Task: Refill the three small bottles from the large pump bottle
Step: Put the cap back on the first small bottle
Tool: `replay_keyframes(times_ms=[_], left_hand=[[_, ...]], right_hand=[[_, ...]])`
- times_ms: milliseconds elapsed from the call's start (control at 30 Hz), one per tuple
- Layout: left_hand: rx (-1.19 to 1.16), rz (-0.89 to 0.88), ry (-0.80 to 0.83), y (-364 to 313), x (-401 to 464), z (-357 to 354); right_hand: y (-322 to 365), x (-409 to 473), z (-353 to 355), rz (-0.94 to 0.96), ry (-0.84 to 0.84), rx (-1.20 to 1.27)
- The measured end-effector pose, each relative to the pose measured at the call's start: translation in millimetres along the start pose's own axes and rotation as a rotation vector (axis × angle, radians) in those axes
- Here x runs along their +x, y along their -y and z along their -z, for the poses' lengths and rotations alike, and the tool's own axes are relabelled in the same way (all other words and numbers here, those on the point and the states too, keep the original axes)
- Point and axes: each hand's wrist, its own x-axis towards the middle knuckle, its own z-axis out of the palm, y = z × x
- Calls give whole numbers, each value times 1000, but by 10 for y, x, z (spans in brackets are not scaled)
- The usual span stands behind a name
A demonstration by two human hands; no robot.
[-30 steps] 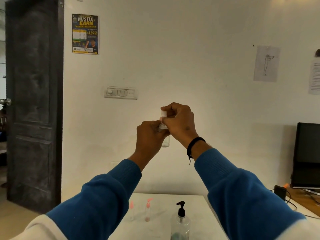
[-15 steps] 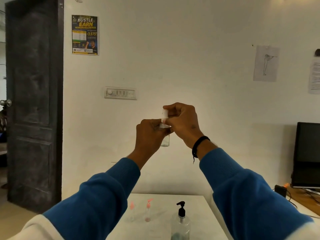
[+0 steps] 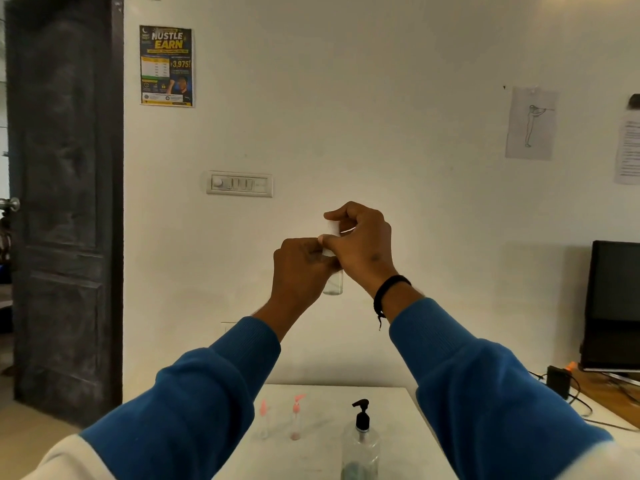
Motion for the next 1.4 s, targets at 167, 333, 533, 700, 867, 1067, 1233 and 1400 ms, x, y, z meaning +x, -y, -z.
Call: replay_keyframes(times_ms=[167,333,533,700,867,1067,1233,1400], left_hand=[[-26,34,5,24,-34,-6],[-124,99,28,75,27,89],[-139,114,20,135,-7,34],[-123,95,-8,131,-20,4],[-174,115,31,125,25,77],[-217,97,37,104,5,69],[-179,101,21,112,0,24],[-187,111,17,168,1,64]], right_hand=[[-53,-16,-18,-55,25,52],[-89,42,130,-127,196,323],[-73,17,99,-61,112,98],[-94,-64,-5,-34,-1,62],[-92,43,142,-120,198,253],[-115,40,191,-64,141,246],[-180,-12,96,-69,0,145],[-145,29,189,-91,187,181]])
